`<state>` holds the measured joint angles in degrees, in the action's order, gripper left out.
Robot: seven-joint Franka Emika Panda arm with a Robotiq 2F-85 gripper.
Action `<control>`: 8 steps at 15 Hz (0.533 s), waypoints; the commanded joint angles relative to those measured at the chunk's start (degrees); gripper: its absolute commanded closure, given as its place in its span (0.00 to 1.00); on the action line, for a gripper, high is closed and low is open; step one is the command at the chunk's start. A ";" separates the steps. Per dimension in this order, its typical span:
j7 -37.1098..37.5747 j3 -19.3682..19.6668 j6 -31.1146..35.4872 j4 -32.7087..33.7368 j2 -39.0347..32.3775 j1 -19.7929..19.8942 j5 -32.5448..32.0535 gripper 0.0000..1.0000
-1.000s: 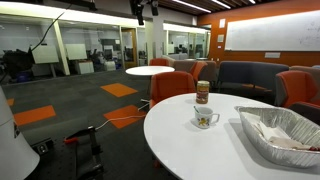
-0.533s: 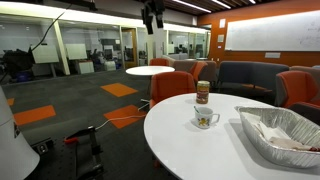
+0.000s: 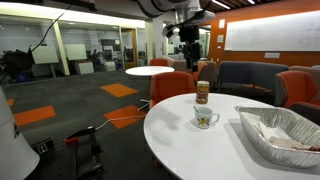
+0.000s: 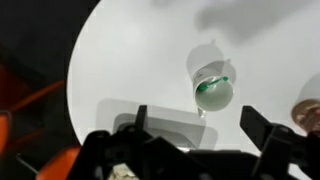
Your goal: Move the white mug forwards
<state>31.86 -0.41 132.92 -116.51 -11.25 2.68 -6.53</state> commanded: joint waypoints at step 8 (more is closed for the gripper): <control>14.23 7.33 2.17 16.35 -22.90 -3.00 13.28 0.00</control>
<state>43.75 5.08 136.68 -103.81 -30.30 0.90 4.45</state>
